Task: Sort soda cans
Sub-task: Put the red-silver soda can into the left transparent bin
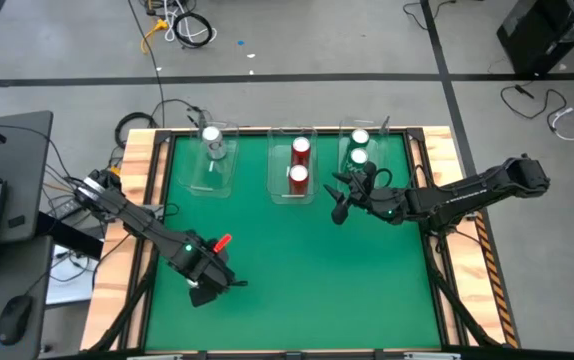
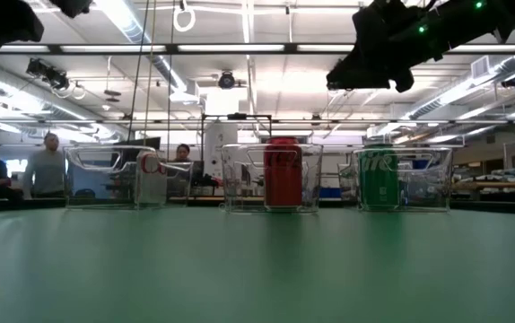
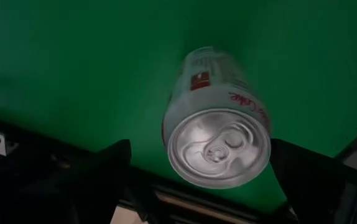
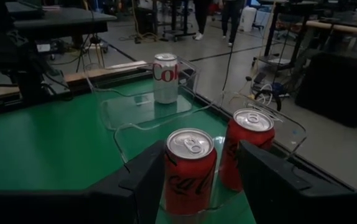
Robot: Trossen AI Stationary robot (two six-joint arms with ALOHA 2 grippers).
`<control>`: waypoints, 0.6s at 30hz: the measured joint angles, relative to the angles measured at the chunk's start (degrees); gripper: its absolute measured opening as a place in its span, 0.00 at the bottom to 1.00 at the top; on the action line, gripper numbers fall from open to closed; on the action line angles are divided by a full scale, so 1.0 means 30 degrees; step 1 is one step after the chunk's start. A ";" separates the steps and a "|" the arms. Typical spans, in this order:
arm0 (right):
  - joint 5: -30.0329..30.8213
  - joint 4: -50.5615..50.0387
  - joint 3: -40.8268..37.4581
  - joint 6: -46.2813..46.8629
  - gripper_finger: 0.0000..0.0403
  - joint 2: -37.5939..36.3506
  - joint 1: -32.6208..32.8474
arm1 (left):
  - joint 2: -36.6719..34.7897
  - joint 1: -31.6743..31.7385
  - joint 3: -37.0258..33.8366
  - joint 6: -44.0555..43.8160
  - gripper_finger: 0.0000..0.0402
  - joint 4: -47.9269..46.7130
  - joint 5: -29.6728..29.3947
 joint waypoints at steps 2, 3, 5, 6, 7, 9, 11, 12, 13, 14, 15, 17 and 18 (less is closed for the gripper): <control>-0.0050 -0.0021 0.0000 0.0015 0.50 0.0000 0.0000 | -0.0013 -0.0022 -0.0386 -0.0010 0.96 -0.0002 0.0279; -0.0057 -0.0050 0.0000 0.0015 0.50 0.0000 0.0000 | -0.0029 -0.0022 -0.0589 -0.0010 0.97 -0.0023 0.0322; -0.0080 -0.0080 0.0000 0.0007 0.50 0.0000 0.0000 | -0.0015 -0.0022 -0.0925 0.0012 0.97 0.0093 0.0372; -0.0080 -0.0091 0.0000 0.0015 0.50 0.0000 0.0000 | -0.0007 -0.0022 -0.1079 0.0012 0.97 0.0253 0.0365; -0.0082 -0.0130 0.0000 0.0015 0.50 0.0000 0.0000 | -0.0007 -0.0022 -0.1210 0.0012 0.97 0.0454 0.0372; -0.0080 -0.0182 0.0000 0.0017 0.51 0.0000 0.0000 | -0.0007 -0.0016 -0.1452 0.0172 0.97 0.0883 0.0374; -0.0080 -0.0189 0.0000 0.0022 0.51 0.0000 0.0000 | -0.0007 -0.0022 -0.1710 0.0576 0.97 0.1600 0.0375; -0.0080 -0.0189 0.0000 0.0022 0.51 0.0000 0.0000 | -0.0007 -0.0022 -0.1910 0.0684 0.97 0.2115 0.0374; -0.0080 -0.0197 0.0000 0.0022 0.51 0.0000 0.0000 | -0.0007 -0.0022 -0.2165 0.0889 0.97 0.2613 0.0357; -0.0080 -0.0197 0.0000 0.0027 0.51 0.0000 0.0000 | -0.0007 -0.0029 -0.2457 0.1073 0.97 0.3147 0.0359; -0.0080 -0.0213 0.0000 0.0026 0.50 0.0000 0.0000 | -0.0007 -0.0029 -0.2729 0.1130 0.96 0.3668 0.0374; -0.0081 -0.0274 0.0000 0.0029 0.50 0.0000 0.0000 | -0.0007 -0.0029 -0.3326 0.1055 0.95 0.4374 0.0495; -0.0085 -0.0305 0.0000 0.0029 0.49 0.0000 0.0000 | -0.0007 -0.0036 -0.3606 0.0983 0.94 0.4521 0.0580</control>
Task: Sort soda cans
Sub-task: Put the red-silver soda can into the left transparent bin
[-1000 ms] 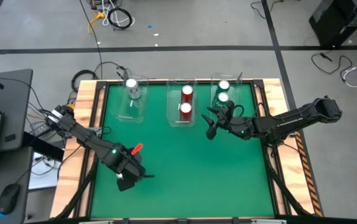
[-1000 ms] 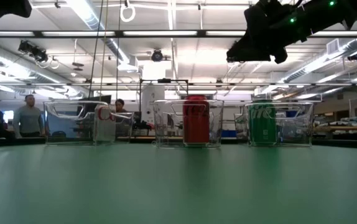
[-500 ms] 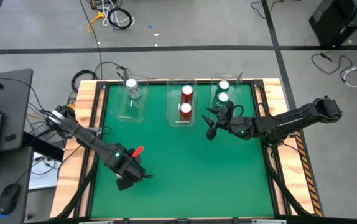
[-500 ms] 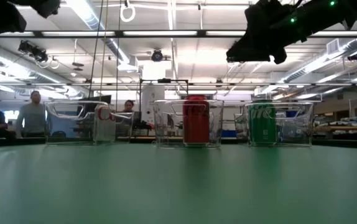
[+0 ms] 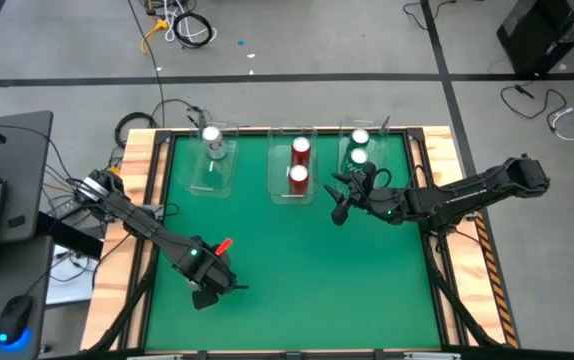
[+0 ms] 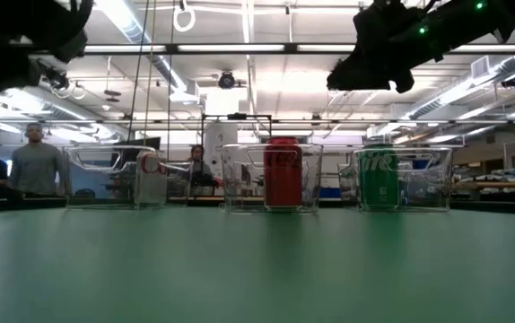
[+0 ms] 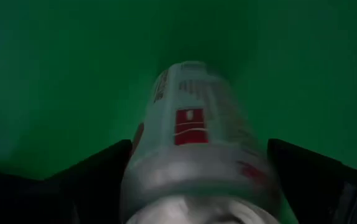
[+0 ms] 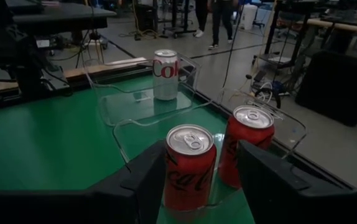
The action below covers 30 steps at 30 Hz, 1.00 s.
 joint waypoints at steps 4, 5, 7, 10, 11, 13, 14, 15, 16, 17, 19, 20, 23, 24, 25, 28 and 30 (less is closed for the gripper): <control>0.0005 -0.0133 0.0000 0.0000 0.49 0.0000 0.0000 | 0.0002 0.0000 -0.0545 -0.0292 0.82 -0.0006 0.0473; 0.0005 -0.0133 0.0000 0.0000 0.49 0.0000 0.0000 | 0.0000 0.0000 -0.0547 -0.0345 0.78 -0.0061 0.0529; 0.0005 -0.0129 0.0000 0.0007 0.49 0.0000 0.0000 | -0.0009 0.0007 -0.0547 -0.0393 0.73 -0.0125 0.0637; 0.0005 -0.0125 0.0000 0.0008 0.49 0.0000 0.0000 | -0.0015 0.0019 -0.0457 -0.0403 0.73 -0.0268 0.0524; 0.0005 -0.0125 0.0000 0.0033 0.49 0.0000 0.0004 | -0.0015 0.0042 -0.0355 -0.0384 0.73 -0.0366 0.0305; -0.0008 -0.0125 0.0000 0.0142 0.49 0.0000 0.0000 | -0.0004 0.0242 -0.0043 -0.0222 0.73 -0.0695 -0.0268; -0.0009 -0.0125 0.0000 0.0209 0.49 0.0000 0.0000 | 0.0000 0.0436 0.0225 0.0041 0.73 -0.0989 -0.0462; -0.0021 -0.0125 0.0000 0.0268 0.49 0.0000 0.0000 | 0.0000 0.0697 0.0560 0.0223 0.73 -0.1396 -0.0753; -0.0035 -0.0125 0.0000 0.0329 0.48 0.0000 0.0000 | 0.0000 0.0992 0.0946 0.0596 0.73 -0.1942 -0.1069; -0.0072 -0.0136 0.0000 0.0342 0.48 0.0000 0.0000 | 0.0000 0.1331 0.1374 0.0904 0.73 -0.2537 -0.1359; -0.0090 -0.0147 0.0000 0.0345 0.48 0.0000 0.0000 | 0.0000 0.2075 0.2387 0.1857 0.73 -0.3726 -0.2037; -0.0090 -0.0155 0.0000 0.0350 0.48 0.0000 0.0001 | 0.0000 0.2506 0.2940 0.2389 0.73 -0.4367 -0.2467; -0.0090 -0.0228 0.0000 0.0350 0.48 0.0000 0.0000 | 0.0000 0.4068 0.4600 0.3832 0.73 -0.6643 -0.3985; -0.0090 -0.0235 0.0000 0.0350 0.48 0.0000 0.0000 | 0.0000 0.4687 0.5149 0.4272 0.73 -0.7267 -0.4388; -0.0090 -0.0242 0.0000 0.0350 0.48 0.0000 0.0000 | 0.0000 0.5323 0.5732 0.4731 0.73 -0.7777 -0.4709; -0.0104 -0.0271 0.0000 0.0350 0.48 0.0000 0.0000 | -0.0220 0.7450 0.7090 0.6326 0.73 -0.7710 -0.5174; -0.0111 -0.0285 0.0000 0.0350 0.48 -0.0004 0.0000 | -0.0306 0.8966 0.8083 0.7346 0.73 -0.7758 -0.5560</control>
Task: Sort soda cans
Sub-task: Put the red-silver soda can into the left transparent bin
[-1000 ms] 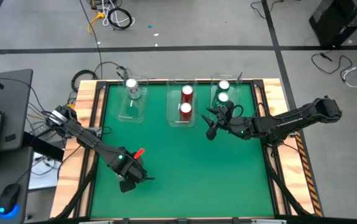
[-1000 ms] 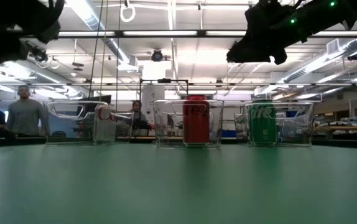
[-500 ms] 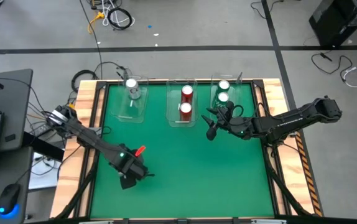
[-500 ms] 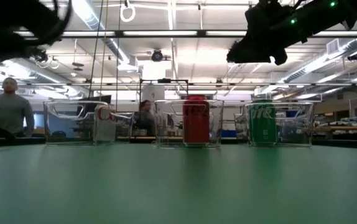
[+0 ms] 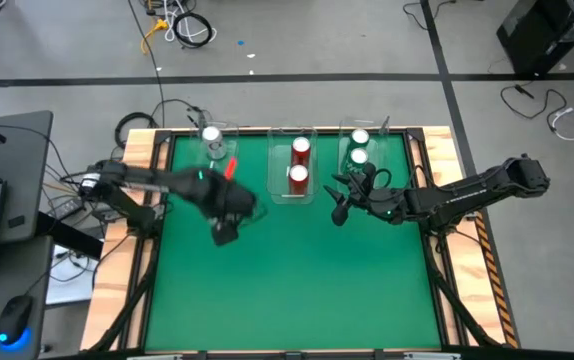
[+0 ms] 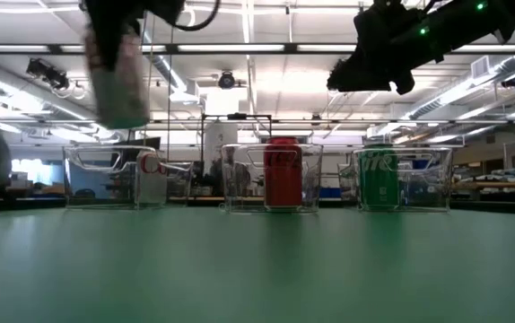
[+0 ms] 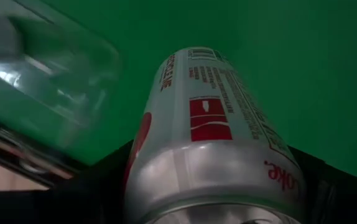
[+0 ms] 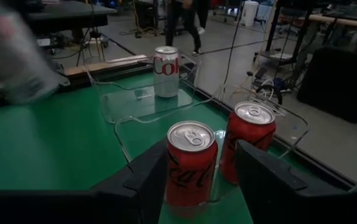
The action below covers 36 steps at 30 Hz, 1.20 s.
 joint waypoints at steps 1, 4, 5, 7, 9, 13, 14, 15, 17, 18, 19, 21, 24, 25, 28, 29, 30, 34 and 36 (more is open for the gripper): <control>-0.0007 -0.0049 0.0000 0.0000 0.47 -0.0004 0.0000 | -0.0015 0.0750 0.0427 0.0421 0.73 -0.0075 -0.0366; -0.0258 -0.0095 0.0000 0.0056 0.47 -0.0004 0.0000 | 0.0007 0.3213 0.1686 0.1994 0.73 -0.0039 -0.0993; -0.0359 -0.0102 0.0000 0.0065 0.47 -0.0004 0.0000 | 0.0007 0.4070 0.2047 0.2556 0.73 -0.0014 -0.1173; -0.0459 -0.0131 0.0000 0.0066 0.47 -0.0004 0.0000 | -0.0015 0.5865 0.2456 0.3592 0.73 -0.0083 -0.1590; -0.0483 -0.0131 0.0000 0.0066 0.47 -0.0004 0.0000 | -0.0004 0.7720 0.2479 0.4346 0.73 -0.0090 -0.2026; -0.0538 -0.0179 0.0000 0.0072 0.46 -0.0004 0.0000 | 0.0000 1.1244 0.2074 0.6211 0.73 -0.0111 -0.1546; -0.0539 -0.0227 0.0000 0.0066 0.46 -0.0004 0.0000 | 0.0033 1.2018 0.1850 0.6634 0.73 -0.0134 -0.1260; -0.0539 -0.0259 0.0000 0.0066 0.46 -0.0004 0.0000 | 0.0125 1.2705 0.1570 0.6832 0.73 -0.0122 -0.1039; -0.0539 -0.0360 0.0000 0.0073 0.46 -0.0004 0.0000 | 0.0313 1.3921 0.0798 0.7257 0.73 -0.0012 -0.0684; -0.0539 -0.0409 0.0000 0.0073 0.46 -0.0004 0.0006 | 0.0358 1.4372 0.0289 0.7473 0.73 0.0098 -0.0638; -0.0539 -0.0485 0.0000 0.0128 0.46 -0.0004 0.0000 | 0.0409 1.4737 -0.0196 0.7760 0.73 0.0247 -0.0692; -0.0539 -0.0595 0.0000 0.0311 0.46 -0.0004 0.0001 | 0.0477 1.5182 -0.1247 0.8202 0.73 0.0954 -0.0710; -0.0539 -0.0808 0.0000 0.0508 0.46 -0.0004 0.0000 | 0.0776 1.5551 -0.2890 0.8703 0.73 0.2092 -0.0139; -0.0539 -0.0884 0.0000 0.0514 0.46 -0.0004 0.0000 | 0.0877 1.5634 -0.3438 0.8758 0.73 0.2473 0.0092; -0.0539 -0.0940 0.0000 0.0551 0.46 -0.0004 0.0002 | 0.0959 1.5723 -0.4934 0.9135 0.73 0.4307 0.0410; -0.0538 -0.0956 0.0000 0.0555 0.46 -0.0004 0.0000 | 0.0961 1.5732 -0.5294 0.9209 0.73 0.4807 0.0564; -0.0539 -0.0962 0.0000 0.0554 0.46 -0.0004 0.0000 | 0.0961 1.5732 -0.5608 0.9220 0.73 0.5085 0.0794; -0.0534 -0.0962 0.0000 0.0554 0.46 -0.0004 0.0000 | 0.0961 1.5703 -0.6323 0.9256 0.73 0.5458 0.1083; -0.0535 -0.0960 0.0000 0.0554 0.46 -0.0004 0.0000 | 0.0954 1.5717 -0.6461 0.9250 0.73 0.5949 0.1060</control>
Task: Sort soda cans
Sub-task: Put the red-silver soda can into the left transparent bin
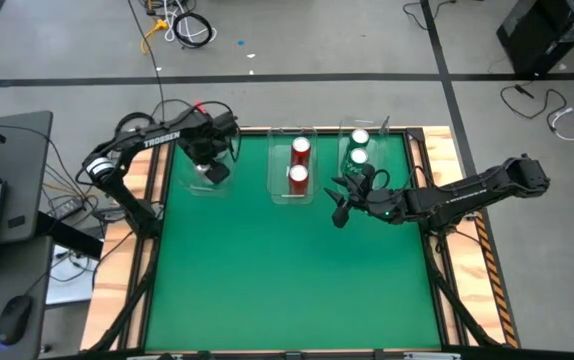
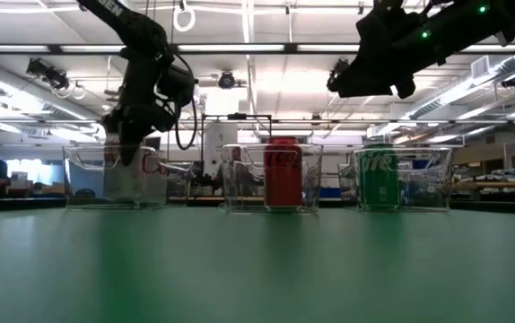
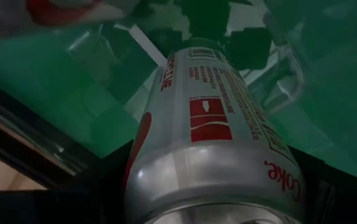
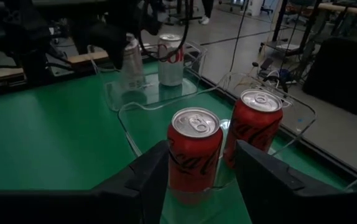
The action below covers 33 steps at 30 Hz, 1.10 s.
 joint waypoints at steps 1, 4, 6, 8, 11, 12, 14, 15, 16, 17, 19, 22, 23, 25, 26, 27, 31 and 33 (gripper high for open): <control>-0.0002 -0.0002 0.0000 0.0003 0.46 0.0000 0.0004 | 0.0000 0.0000 -0.0096 -0.0001 0.73 0.0237 -0.0042; -0.0004 -0.0002 0.0000 0.0007 0.46 0.0000 0.0000 | 0.0000 0.0007 -0.0180 -0.0001 0.73 0.0722 -0.0035; 0.0004 -0.0002 0.0000 0.0007 0.46 0.0000 0.0000 | 0.0000 0.0001 -0.0173 -0.0001 0.73 0.0950 0.0014; -0.0004 -0.0002 0.0000 0.0007 0.46 0.0000 0.0000 | 0.0000 -0.0005 -0.0173 -0.0035 0.73 0.0890 0.0308; -0.0258 -0.0002 0.0000 0.0007 0.46 0.0000 0.0002 | 0.0000 0.0000 -0.0173 -0.0059 0.73 0.1000 0.0791; -0.0295 -0.0002 0.0000 0.0010 0.46 0.0000 0.0000 | 0.0000 -0.0006 -0.0173 -0.0058 0.73 0.1018 0.0832; -0.0295 -0.0002 0.0000 0.0007 0.45 0.0000 0.0000 | 0.0122 0.0016 -0.0166 -0.0059 0.73 0.0958 0.0834; -0.0296 -0.0002 0.0000 0.0008 0.45 0.0000 0.0007 | 0.0231 0.0075 -0.0166 -0.0059 0.73 0.0940 0.0841; -0.0302 -0.0002 0.0000 0.0008 0.45 0.0000 0.0007 | 0.0376 0.0102 -0.0166 -0.0063 0.73 0.0945 0.0839; -0.0296 -0.0002 0.0000 0.0007 0.45 0.0000 0.0006 | 0.0538 0.0109 -0.0166 -0.0067 0.73 0.0978 0.0842; -0.0302 -0.0002 0.0000 0.0000 0.46 0.0000 0.0000 | 0.0873 0.0114 -0.0080 -0.0064 0.73 0.0987 0.0856; -0.0309 -0.0002 0.0000 0.0007 0.47 0.0000 0.0002 | 0.1389 0.0102 0.0009 -0.0035 0.73 0.0983 0.0858; -0.0356 -0.0009 0.0000 0.0001 0.47 0.0000 0.0007 | 0.1526 0.0103 0.0008 -0.0021 0.73 0.1006 0.0868; -0.0416 -0.0009 0.0000 0.0007 0.46 0.0000 0.0007 | 0.1625 0.0109 -0.0020 -0.0008 0.73 0.1055 0.0883; -0.0426 -0.0004 0.0000 0.0002 0.46 0.0000 0.0007 | 0.1646 0.0102 -0.0013 -0.0015 0.73 0.1062 0.0875; -0.0426 -0.0009 0.0000 0.0003 0.46 0.0000 0.0007 | 0.1647 0.0102 -0.0006 -0.0029 0.73 0.1050 0.0875; -0.0434 -0.0009 0.0000 -0.0007 0.46 0.0000 0.0007 | 0.1708 0.0080 0.0415 -0.0099 0.73 0.0651 0.0709; -0.0441 -0.0009 0.0000 -0.0007 0.47 0.0000 0.0007 | 0.1724 0.0056 0.0624 -0.0249 0.75 0.0520 0.0579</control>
